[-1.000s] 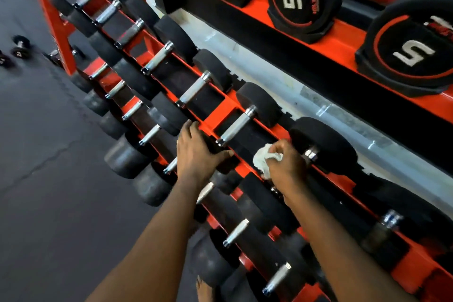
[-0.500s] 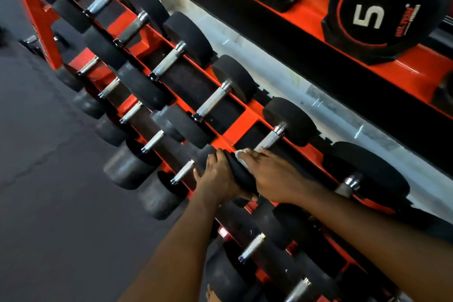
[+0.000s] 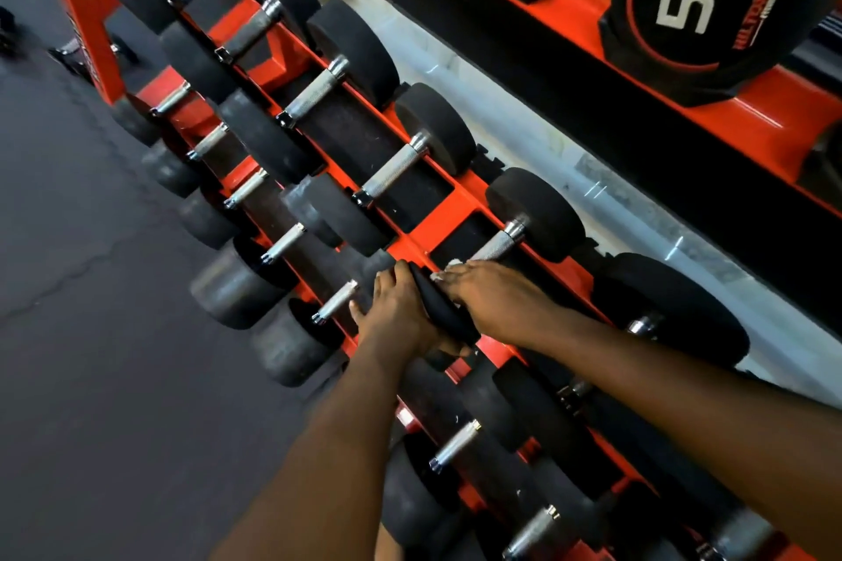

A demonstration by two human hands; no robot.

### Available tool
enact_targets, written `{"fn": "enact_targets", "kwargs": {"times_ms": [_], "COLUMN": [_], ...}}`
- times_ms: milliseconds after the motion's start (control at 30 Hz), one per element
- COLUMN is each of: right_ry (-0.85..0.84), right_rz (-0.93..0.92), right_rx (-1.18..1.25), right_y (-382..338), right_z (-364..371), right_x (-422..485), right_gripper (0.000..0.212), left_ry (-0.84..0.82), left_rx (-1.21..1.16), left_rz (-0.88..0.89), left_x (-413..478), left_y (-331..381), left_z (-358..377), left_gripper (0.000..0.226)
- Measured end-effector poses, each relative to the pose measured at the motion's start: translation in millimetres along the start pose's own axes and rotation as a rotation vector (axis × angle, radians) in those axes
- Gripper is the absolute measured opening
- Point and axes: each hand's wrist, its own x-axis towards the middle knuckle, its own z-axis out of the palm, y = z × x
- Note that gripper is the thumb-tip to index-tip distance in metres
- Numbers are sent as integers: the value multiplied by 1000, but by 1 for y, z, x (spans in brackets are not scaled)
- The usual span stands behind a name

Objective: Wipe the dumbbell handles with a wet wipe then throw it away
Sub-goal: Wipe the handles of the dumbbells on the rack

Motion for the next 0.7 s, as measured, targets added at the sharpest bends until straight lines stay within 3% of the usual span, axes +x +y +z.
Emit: {"fn": "enact_targets", "kwargs": {"times_ms": [200,333,467,633,700], "right_ry": [-273,-149,-77,-375,-400], "right_rz": [252,150,69,281,262], "right_rx": [-64,-52,-74,61,42], "right_y": [-17,-9,-4,-9,-9], "right_z": [-29,-16,-9,-28,-33], "right_x": [39,22,12,49,54], "right_gripper": [25,17,26,24,23], "left_ry": [1,-18,-19,-13,0], "left_rx": [31,43,41,59,46], "left_rz": [-17,-48,-57,-40,-34], "left_x": [-3,-4,-2,-5,-4], "left_y": [6,9,7,7,7], "left_z": [-3,-2,-3,-4,-4], "left_gripper": [131,137,144,137,134]}}
